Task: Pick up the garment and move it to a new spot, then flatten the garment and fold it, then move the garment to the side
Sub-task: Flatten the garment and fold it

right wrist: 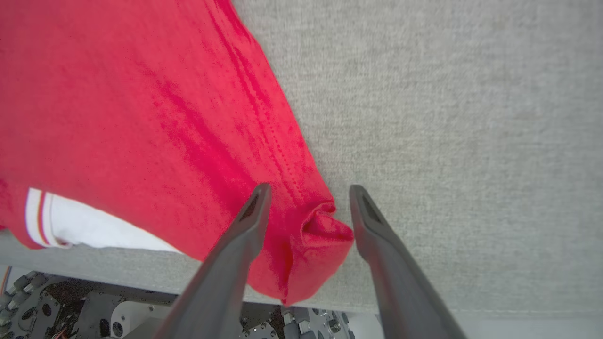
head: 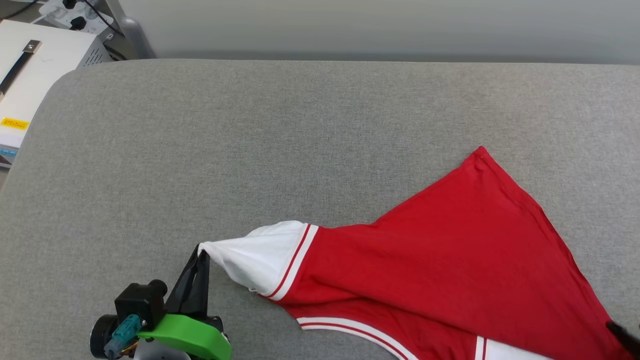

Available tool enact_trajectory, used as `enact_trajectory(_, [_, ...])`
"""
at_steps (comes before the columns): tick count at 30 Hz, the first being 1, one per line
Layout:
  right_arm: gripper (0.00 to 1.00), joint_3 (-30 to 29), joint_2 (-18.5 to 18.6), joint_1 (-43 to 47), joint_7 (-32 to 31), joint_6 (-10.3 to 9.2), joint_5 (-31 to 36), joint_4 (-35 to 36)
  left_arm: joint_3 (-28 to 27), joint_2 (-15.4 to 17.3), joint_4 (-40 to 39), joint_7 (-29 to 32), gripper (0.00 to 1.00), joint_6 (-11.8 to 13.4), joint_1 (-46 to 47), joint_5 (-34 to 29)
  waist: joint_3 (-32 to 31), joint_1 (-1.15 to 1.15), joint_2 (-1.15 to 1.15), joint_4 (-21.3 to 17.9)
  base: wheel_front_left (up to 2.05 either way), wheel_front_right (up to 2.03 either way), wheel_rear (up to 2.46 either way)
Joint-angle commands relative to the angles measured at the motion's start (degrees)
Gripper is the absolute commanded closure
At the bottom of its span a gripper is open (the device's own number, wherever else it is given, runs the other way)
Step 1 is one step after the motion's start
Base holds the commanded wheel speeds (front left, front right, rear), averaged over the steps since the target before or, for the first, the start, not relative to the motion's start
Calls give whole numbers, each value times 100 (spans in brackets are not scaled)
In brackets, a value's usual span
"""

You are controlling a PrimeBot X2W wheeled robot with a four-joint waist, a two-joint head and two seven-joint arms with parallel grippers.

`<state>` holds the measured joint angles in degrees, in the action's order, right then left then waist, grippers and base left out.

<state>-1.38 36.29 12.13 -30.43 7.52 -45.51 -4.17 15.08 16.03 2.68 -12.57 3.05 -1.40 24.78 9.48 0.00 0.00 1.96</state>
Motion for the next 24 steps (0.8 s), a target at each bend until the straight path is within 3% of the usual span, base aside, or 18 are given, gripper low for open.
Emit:
enact_trajectory(1, [0,-124,0,-261,108,-3,38,163,11,45,-32,0,100,42,-16,37,20,0,0,18,0,0,0])
enact_trajectory(6, [0,-312,136,-953,40,-3,81,752,49,55,-129,-7,100,54,82,-11,168,0,0,84,0,0,0])
enact_trajectory(13, [0,224,509,-2450,-585,-3,379,1140,172,45,-192,0,100,-23,396,-80,527,0,0,268,0,0,0])
enact_trajectory(24, [0,1891,499,-4737,-1799,-3,664,-305,414,-153,-138,-92,100,-168,956,-182,1057,0,0,741,0,0,0])
